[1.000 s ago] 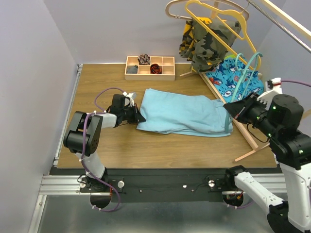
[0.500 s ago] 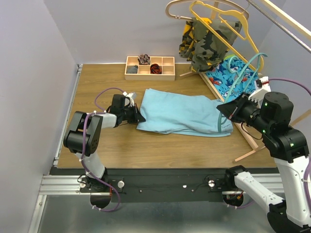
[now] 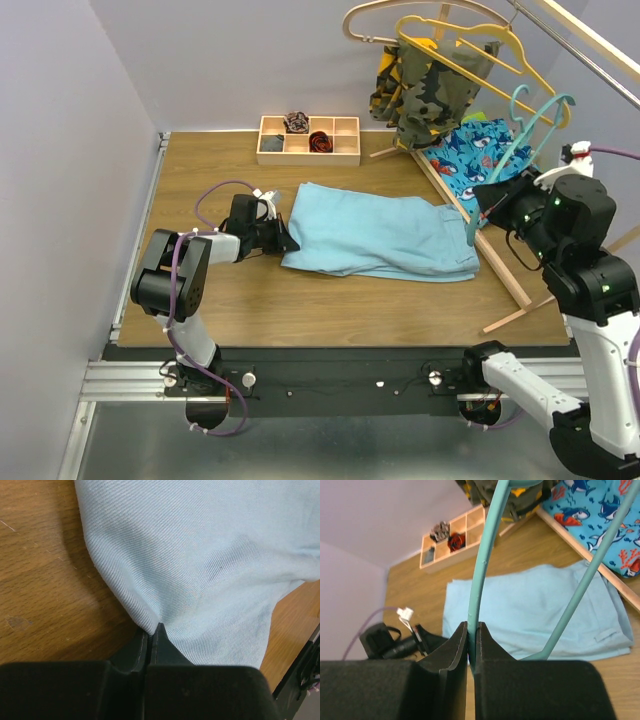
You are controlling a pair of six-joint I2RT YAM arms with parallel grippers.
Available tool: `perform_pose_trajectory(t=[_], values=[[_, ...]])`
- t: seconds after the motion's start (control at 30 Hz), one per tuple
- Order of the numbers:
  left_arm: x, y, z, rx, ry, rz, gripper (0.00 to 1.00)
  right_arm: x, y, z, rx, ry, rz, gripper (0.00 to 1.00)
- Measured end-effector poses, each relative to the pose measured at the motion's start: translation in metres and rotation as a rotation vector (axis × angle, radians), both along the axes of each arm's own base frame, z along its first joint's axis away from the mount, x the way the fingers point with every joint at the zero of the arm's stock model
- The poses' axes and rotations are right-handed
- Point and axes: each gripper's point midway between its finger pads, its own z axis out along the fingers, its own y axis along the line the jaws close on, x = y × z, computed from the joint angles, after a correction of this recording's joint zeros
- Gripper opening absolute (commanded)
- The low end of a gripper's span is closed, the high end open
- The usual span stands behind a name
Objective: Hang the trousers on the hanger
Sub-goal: Pick up the hanger from the clothesline.
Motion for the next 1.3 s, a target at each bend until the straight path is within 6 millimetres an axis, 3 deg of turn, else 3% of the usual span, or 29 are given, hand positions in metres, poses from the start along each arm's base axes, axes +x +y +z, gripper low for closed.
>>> perform_pose_trajectory(t=[0.2,0.4,0.63,0.8,1.3], values=[[0.0,0.0,-0.001,0.0,0.001,0.0,0.0,0.002,-0.001,0.049,0.121,-0.104,-0.047,0.01],[0.0,-0.001,-0.001,0.0,0.001,-0.001,0.0,0.0,0.012,0.094,0.252,-0.188,0.001,0.01],[0.001,-0.002,0.0,-0.001,-0.002,-0.005,0.0,0.006,0.038,0.097,0.369,-0.15,0.098,0.01],[0.001,-0.002,-0.001,-0.002,-0.002,-0.005,0.0,0.011,0.055,0.086,0.412,-0.102,0.164,0.01],[0.002,-0.003,-0.001,-0.004,-0.004,-0.004,0.0,-0.006,0.079,0.082,0.415,-0.061,0.331,0.01]])
